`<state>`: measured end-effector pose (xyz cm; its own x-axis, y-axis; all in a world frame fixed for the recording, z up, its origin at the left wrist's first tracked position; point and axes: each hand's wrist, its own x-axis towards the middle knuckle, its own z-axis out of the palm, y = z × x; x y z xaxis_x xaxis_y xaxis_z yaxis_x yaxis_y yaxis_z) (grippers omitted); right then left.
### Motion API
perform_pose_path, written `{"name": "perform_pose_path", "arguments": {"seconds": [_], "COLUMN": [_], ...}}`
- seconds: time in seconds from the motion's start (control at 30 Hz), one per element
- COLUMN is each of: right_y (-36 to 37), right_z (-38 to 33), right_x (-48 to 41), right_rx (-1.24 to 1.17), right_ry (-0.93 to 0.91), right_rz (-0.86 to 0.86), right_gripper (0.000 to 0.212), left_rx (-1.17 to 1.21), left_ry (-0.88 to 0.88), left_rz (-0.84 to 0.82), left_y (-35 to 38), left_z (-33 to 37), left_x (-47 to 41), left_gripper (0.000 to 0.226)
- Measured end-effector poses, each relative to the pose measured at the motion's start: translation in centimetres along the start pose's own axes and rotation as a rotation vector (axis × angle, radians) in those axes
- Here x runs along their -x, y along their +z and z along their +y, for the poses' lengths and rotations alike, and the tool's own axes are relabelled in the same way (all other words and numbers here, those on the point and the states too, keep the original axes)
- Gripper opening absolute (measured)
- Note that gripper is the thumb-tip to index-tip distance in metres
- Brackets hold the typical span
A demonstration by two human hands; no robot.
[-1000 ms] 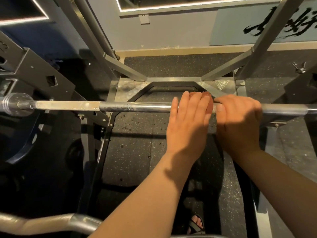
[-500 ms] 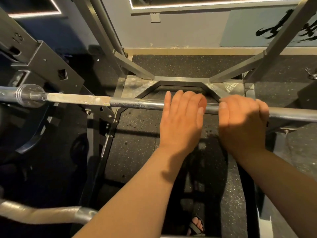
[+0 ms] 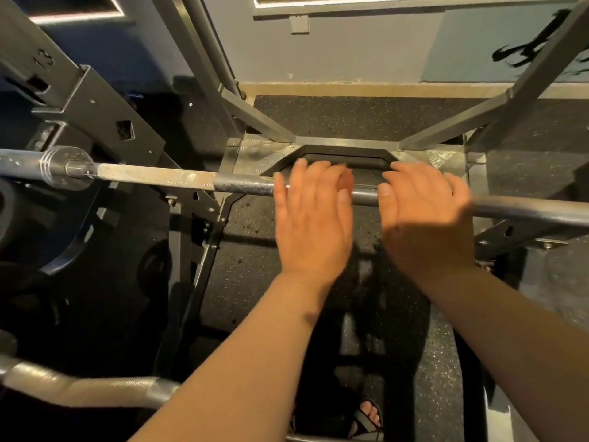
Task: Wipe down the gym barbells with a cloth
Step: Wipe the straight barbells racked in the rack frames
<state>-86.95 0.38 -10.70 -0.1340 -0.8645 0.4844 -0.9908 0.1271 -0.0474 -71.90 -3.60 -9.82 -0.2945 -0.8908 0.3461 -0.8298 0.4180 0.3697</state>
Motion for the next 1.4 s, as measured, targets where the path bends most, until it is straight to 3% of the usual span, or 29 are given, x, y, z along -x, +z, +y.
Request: {"name": "perform_pose_path", "arguments": {"seconds": [0.17, 0.3, 0.37, 0.57, 0.63, 0.77, 0.83, 0.97, 1.03, 1.13, 1.3, 1.4], "right_y": [-0.4, -0.8, -0.7, -0.7, -0.8, -0.8, -0.8, -1.2, -1.2, -1.2, -1.8, -1.8], "right_z": [-0.1, -0.2, -0.2, -0.2, -0.2, -0.4, -0.3, -0.6, -0.7, -1.0, -1.1, -1.1], "right_x": [-0.9, -2.0, -2.1, -1.8, -1.8, -2.1, -2.2, -2.0, -1.8, -1.2, -1.2, -1.3], "right_rx": [-0.029, -0.021, -0.030, -0.043, -0.050, -0.062, -0.061, -0.023, 0.016, 0.123, -0.026, -0.067], "right_ry": [0.014, 0.056, 0.058, 0.025, 0.035, 0.091, 0.079, 0.032, 0.029, -0.001, 0.078, 0.103], "right_rz": [-0.053, -0.045, -0.057, -0.091, -0.105, -0.071, -0.079, -0.084, -0.092, -0.168, -0.188, -0.208], "right_gripper": [0.045, 0.044, 0.044, 0.037, 0.034, 0.033, 0.034, 0.035, 0.033, 0.036, 0.035, 0.037], "left_rx": [0.135, 0.119, 0.062, 0.138, 0.131, 0.100, 0.066, 0.082, 0.141, 0.138, 0.088, -0.005], "left_ry": [-0.219, 0.043, 0.088, -0.281, -0.216, 0.093, 0.080, -0.202, -0.261, -0.173, 0.124, 0.002], "left_rz": [0.120, -0.024, -0.041, 0.158, 0.093, 0.010, 0.006, 0.155, 0.197, 0.136, -0.034, 0.061], "left_y": [0.1, 0.5, -0.2, -0.7, 0.3, 0.7, 0.0, -1.3, -0.8, -0.1, -2.2, -3.0], "left_z": [0.4, 1.6, -0.2, -1.5, 0.7, 1.3, -0.6, -3.7, -3.3, -2.1, -3.5, -5.9], "left_x": [-1.3, -1.1, -1.5, -2.4, -2.1, -1.5, -1.7, -1.7, -1.2, -0.7, -2.8, -3.0], "left_gripper": [0.036, 0.036, 0.037, 0.035, 0.035, 0.031, 0.026, 0.041, 0.044, 0.041, 0.024, 0.033]}}
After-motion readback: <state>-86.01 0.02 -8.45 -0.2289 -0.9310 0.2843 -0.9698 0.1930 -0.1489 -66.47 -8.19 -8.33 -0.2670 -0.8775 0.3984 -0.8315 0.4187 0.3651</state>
